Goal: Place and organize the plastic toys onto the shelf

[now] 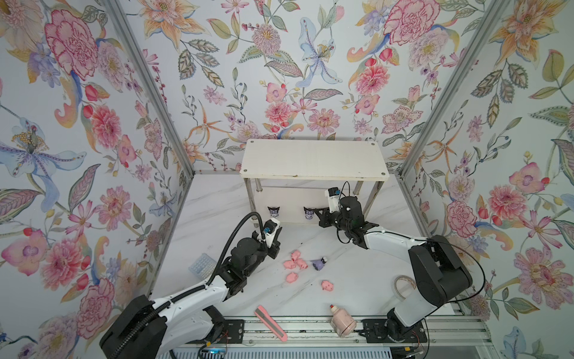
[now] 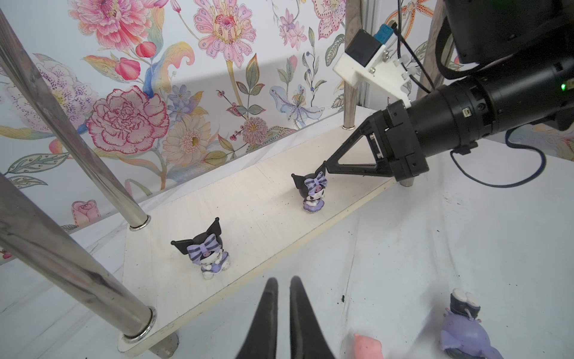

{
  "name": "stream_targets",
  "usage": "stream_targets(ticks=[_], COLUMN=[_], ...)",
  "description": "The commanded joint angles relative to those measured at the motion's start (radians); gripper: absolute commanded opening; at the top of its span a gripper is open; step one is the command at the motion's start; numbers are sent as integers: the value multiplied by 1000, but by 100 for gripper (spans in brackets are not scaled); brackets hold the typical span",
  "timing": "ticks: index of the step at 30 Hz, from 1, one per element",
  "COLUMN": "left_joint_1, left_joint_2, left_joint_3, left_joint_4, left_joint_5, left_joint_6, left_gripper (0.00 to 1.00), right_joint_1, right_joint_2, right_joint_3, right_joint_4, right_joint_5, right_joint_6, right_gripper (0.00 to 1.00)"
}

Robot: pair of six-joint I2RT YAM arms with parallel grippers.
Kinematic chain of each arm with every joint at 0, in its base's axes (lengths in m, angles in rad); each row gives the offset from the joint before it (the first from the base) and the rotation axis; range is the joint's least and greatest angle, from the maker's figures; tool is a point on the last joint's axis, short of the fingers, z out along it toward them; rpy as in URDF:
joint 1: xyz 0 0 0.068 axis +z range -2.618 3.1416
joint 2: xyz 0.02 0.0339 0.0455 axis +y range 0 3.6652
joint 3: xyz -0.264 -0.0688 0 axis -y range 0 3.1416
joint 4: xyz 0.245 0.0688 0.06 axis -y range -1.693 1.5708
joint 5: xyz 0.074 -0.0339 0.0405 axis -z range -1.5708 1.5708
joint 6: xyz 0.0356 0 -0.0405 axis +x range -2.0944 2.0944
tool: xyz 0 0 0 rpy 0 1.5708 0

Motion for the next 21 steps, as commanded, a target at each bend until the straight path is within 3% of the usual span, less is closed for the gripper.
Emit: stream_targets(ticks=[1, 11, 13, 15, 16, 17, 21], left_joint_1=[13, 16, 16, 17, 16, 18, 20], left_joint_2=[3, 3, -4, -17, -23, -33, -70], left_joint_3=[-8, -9, -8, -9, -8, -6, 12], left_joint_4=[18, 20, 18, 11, 6, -2, -41], left_joint_5=[2, 11, 12, 17, 17, 13, -58], left_joint_6=[-15, -18, -21, -23, -23, -23, -45], left_gripper=[12, 13, 17, 30, 54, 99, 99], right_joint_1=[4, 8, 12, 18, 26, 35, 133], right_joint_2=[20, -41, -83, -134, -173, -202, -319], right_joint_3=[25, -19, -49, -88, -114, -136, -211], right_joint_4=[-1, -11, -28, -53, -79, -102, -254], right_joint_5=[-8, 4, 16, 38, 57, 79, 219], right_joint_6=[1, 9, 11, 10, 8, 5, -51], right_gripper=[0, 0, 0, 0, 0, 0, 6])
